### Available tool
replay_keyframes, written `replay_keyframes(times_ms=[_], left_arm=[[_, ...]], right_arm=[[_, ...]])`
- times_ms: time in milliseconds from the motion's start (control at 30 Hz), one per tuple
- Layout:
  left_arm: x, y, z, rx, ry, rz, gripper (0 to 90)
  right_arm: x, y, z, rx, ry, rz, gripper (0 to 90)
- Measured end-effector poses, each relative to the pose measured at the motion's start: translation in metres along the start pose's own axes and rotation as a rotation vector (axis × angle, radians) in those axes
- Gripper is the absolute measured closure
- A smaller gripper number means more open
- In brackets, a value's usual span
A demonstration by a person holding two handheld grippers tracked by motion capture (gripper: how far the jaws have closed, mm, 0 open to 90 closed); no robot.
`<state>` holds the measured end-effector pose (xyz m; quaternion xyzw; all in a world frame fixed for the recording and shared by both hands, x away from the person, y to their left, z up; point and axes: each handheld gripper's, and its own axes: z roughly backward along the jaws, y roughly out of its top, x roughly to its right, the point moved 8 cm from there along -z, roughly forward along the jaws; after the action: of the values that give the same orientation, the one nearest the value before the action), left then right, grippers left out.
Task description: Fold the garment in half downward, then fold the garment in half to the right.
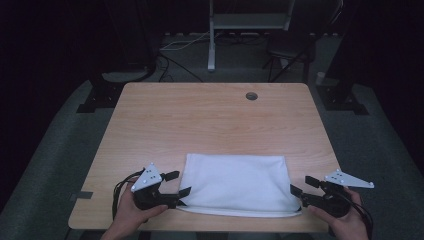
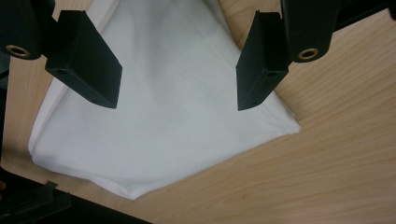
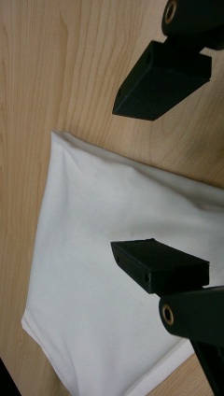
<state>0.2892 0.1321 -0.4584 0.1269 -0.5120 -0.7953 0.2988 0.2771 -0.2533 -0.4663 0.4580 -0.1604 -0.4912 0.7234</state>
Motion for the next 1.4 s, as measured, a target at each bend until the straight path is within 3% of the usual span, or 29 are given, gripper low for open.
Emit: replay_keyframes(times_ms=[200,333,467,600,700,800,967,1033,1167,1400], left_arm=[[-0.001,0.000,-0.001,0.000,0.001,0.001,31.1],[-0.003,0.005,-0.002,0.008,0.002,0.006,31.1],[-0.013,0.010,-0.009,0.008,0.000,0.045,31.1],[-0.033,0.017,-0.022,-0.003,0.024,0.091,31.1],[-0.056,0.021,-0.032,-0.033,0.067,0.098,31.1],[-0.073,0.022,-0.041,-0.062,0.077,0.113,31.1],[-0.086,0.024,-0.055,-0.085,0.037,0.143,31.1],[-0.087,0.022,-0.061,-0.106,0.022,0.129,31.1],[-0.091,0.019,-0.070,-0.125,0.004,0.139,31.1],[-0.099,0.018,-0.075,-0.133,-0.008,0.144,35.9]], right_arm=[[0.001,-0.001,0.000,-0.002,-0.001,-0.006,27.6],[0.001,0.002,-0.001,-0.005,0.011,-0.043,24.4],[0.004,0.006,-0.005,-0.016,0.020,-0.059,25.2],[0.007,0.012,-0.014,-0.035,0.040,-0.068,26.2],[0.012,0.025,-0.024,-0.031,0.048,-0.077,28.9],[0.018,0.037,-0.035,-0.035,0.052,-0.079,30.5],[0.028,0.047,-0.056,-0.069,0.055,-0.084,33.6],[0.032,0.047,-0.064,-0.086,0.056,-0.091,35.7],[0.038,0.049,-0.078,-0.110,0.053,-0.097,40.8],[0.043,0.050,-0.094,-0.154,0.035,-0.071,52.3]])
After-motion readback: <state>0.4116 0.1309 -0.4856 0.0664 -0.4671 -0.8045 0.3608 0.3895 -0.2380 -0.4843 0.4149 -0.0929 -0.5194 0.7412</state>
